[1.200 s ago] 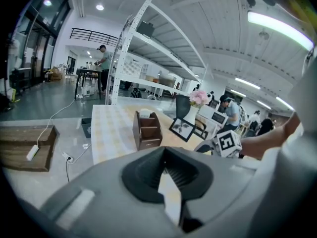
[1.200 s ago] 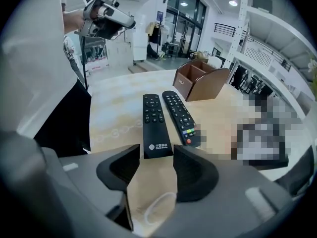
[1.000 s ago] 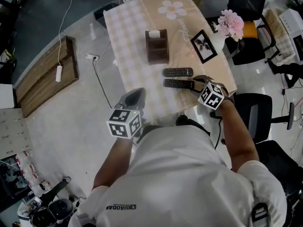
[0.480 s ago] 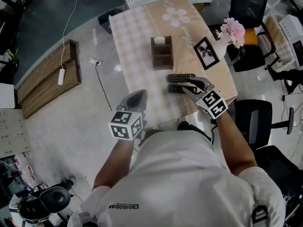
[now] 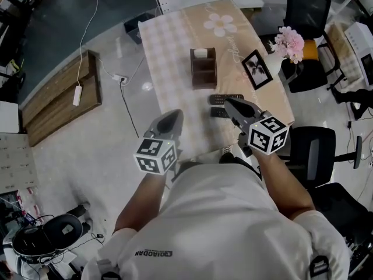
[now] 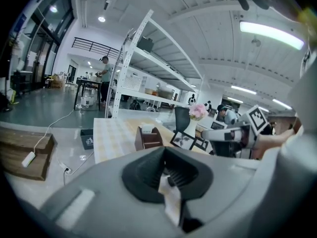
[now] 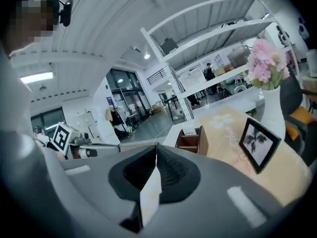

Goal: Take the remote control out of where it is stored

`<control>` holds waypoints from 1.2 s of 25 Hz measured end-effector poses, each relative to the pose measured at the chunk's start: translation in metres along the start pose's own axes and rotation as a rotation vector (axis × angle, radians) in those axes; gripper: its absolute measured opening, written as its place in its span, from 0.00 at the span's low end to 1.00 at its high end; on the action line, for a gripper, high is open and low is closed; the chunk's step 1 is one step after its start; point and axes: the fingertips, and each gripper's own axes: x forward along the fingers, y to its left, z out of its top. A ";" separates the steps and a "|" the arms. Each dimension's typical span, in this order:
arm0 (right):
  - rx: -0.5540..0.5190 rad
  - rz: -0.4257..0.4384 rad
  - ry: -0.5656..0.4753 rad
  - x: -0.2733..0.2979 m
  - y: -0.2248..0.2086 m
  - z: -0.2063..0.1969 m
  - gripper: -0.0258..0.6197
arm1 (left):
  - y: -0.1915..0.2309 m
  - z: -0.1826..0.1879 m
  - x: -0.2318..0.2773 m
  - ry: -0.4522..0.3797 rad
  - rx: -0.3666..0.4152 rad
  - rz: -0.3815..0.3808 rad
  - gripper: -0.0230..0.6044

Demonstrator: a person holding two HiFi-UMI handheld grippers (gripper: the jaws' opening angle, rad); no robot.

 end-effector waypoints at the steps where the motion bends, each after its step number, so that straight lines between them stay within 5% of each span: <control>1: 0.001 -0.007 -0.006 0.000 0.000 0.001 0.05 | 0.000 0.001 -0.001 -0.006 0.002 -0.003 0.04; 19: -0.050 -0.025 0.057 0.011 -0.006 -0.011 0.05 | -0.005 0.004 0.005 0.013 0.058 -0.036 0.04; 30: -0.088 -0.055 0.086 0.018 -0.022 -0.012 0.05 | 0.009 0.005 0.010 -0.005 0.012 0.012 0.04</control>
